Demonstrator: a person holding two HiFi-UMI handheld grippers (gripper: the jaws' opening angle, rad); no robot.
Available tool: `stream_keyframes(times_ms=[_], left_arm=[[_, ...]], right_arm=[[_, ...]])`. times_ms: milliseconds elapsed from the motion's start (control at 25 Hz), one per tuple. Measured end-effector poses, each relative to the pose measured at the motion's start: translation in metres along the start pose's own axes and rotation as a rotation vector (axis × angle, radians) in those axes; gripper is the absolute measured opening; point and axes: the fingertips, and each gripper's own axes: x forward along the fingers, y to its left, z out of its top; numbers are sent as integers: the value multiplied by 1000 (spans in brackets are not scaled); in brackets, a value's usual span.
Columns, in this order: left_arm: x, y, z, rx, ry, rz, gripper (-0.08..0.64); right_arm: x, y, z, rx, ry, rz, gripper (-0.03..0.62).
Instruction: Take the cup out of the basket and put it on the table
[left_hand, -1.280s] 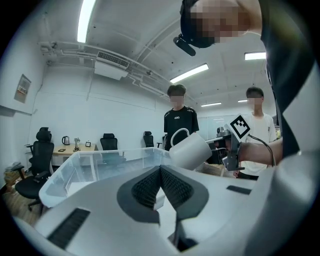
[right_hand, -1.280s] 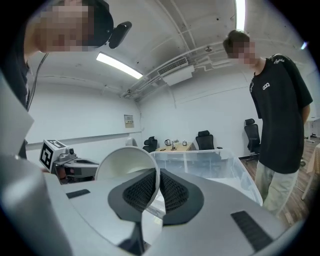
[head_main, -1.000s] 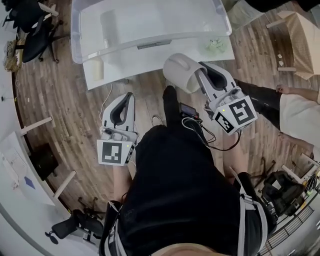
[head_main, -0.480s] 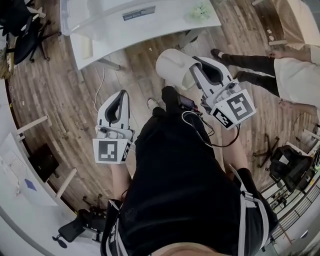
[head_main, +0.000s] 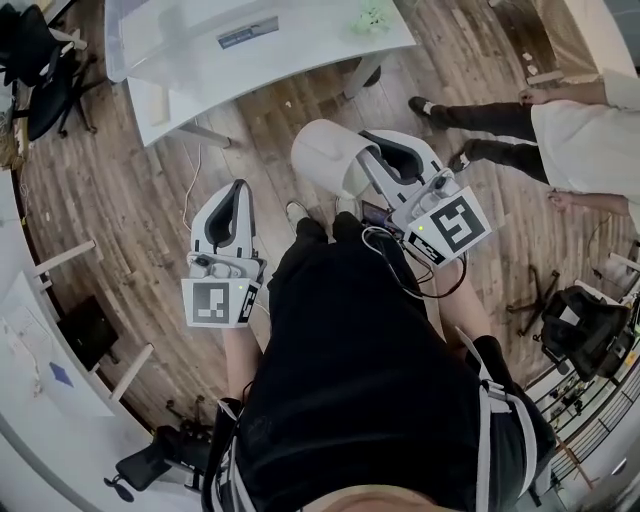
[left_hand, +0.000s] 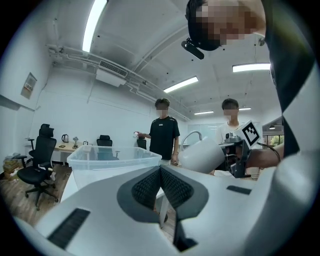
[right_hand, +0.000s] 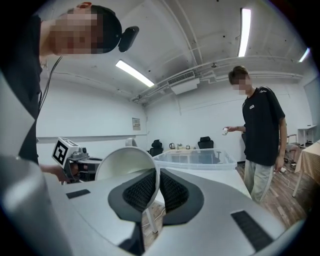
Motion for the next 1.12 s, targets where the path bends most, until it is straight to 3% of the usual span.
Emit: stream_keyframes(times_ms=[360,1120], left_arm=[[8,-37,0,7,5,-5,17],[8,-26,12,27,-19,15,18]], right_arm=[[-27,5,-12,9,-5,43,41],[-23,3,4,-13,-48,72,41]])
